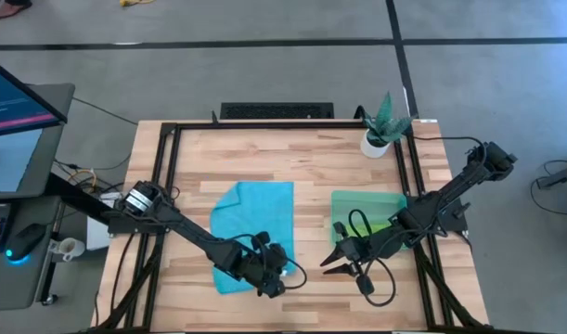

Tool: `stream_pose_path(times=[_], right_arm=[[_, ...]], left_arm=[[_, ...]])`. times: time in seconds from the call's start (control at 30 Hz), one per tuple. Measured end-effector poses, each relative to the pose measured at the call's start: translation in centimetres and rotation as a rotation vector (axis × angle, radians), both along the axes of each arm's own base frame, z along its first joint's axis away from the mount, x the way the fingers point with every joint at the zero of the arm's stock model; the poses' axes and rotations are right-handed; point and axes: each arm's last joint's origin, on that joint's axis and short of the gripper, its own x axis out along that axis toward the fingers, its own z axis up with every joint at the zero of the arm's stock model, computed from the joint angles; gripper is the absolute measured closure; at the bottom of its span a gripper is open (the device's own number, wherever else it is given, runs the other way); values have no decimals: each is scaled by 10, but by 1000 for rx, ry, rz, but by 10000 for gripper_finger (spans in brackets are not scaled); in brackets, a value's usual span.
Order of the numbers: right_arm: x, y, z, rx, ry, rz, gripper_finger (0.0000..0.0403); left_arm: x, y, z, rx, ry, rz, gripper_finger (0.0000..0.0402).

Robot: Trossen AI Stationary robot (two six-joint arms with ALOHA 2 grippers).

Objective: Roll microfiber towels into tight, uniform cylinder then place into a basket
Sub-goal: Fold the blue towel

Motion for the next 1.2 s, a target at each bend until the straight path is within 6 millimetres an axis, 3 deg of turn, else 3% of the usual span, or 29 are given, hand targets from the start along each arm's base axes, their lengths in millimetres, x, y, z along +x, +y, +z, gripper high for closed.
stream_pose_path(times=[0.37,0.5,0.7,0.93,1.2], right_arm=[[0,0,0,0,0,-2,291],[0,0,0,0,0,-2,291],[0,0,0,2,-3,-2,291],[7,6,-11,-3,3,6,291],[31,25,-13,-53,-203,84,291]], left_arm=[[0,0,0,-1,31,-78,268],[-4,1,4,18,66,-104,256],[-32,2,21,-21,185,7,261],[-72,-31,51,-109,161,-36,274],[-103,-74,75,-54,1,-111,294]])
